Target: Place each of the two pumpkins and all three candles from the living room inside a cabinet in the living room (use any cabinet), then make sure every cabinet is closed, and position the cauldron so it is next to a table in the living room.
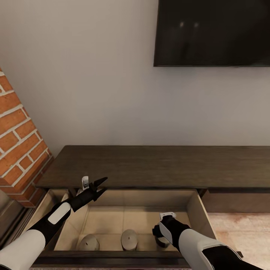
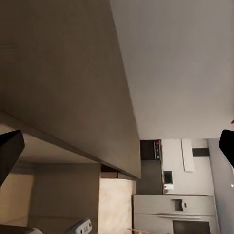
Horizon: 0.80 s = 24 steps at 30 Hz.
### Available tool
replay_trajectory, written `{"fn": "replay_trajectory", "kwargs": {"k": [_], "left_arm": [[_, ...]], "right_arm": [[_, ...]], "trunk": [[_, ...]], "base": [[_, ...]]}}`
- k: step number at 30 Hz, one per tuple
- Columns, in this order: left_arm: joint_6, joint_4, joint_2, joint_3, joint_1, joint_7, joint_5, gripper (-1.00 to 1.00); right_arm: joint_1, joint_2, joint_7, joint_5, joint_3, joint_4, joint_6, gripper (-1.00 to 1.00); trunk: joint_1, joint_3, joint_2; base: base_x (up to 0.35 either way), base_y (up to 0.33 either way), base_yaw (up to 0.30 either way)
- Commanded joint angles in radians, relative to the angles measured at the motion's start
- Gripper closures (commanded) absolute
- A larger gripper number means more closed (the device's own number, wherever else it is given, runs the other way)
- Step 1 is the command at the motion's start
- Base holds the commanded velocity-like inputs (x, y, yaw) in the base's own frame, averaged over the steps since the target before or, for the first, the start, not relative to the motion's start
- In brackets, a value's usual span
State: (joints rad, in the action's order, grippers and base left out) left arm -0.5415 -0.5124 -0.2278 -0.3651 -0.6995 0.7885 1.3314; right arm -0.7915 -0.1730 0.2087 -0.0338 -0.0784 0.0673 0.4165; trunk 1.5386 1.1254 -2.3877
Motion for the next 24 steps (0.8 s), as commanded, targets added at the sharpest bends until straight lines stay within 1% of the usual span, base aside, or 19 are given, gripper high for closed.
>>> {"fn": "replay_trajectory", "kwargs": {"k": [1,14,24], "left_arm": [[0.000,0.000,0.000,0.000,0.000,0.000,0.000,-1.00],[0.000,0.000,-0.001,0.000,0.000,0.000,0.000,-1.00],[0.000,0.000,-0.001,0.000,0.000,0.000,0.000,-1.00]], "right_arm": [[0.000,0.001,0.002,0.000,0.000,0.000,0.004,1.00],[0.000,0.001,0.003,-0.002,0.000,0.000,0.008,1.00],[0.001,0.002,0.008,0.002,0.000,0.000,-0.006,1.00]], "trunk": [[0.000,0.002,0.000],[0.000,0.023,0.000],[0.000,0.039,0.000]], "base": [[0.000,0.000,0.000],[0.000,0.000,0.000],[0.000,0.000,0.000]]}}
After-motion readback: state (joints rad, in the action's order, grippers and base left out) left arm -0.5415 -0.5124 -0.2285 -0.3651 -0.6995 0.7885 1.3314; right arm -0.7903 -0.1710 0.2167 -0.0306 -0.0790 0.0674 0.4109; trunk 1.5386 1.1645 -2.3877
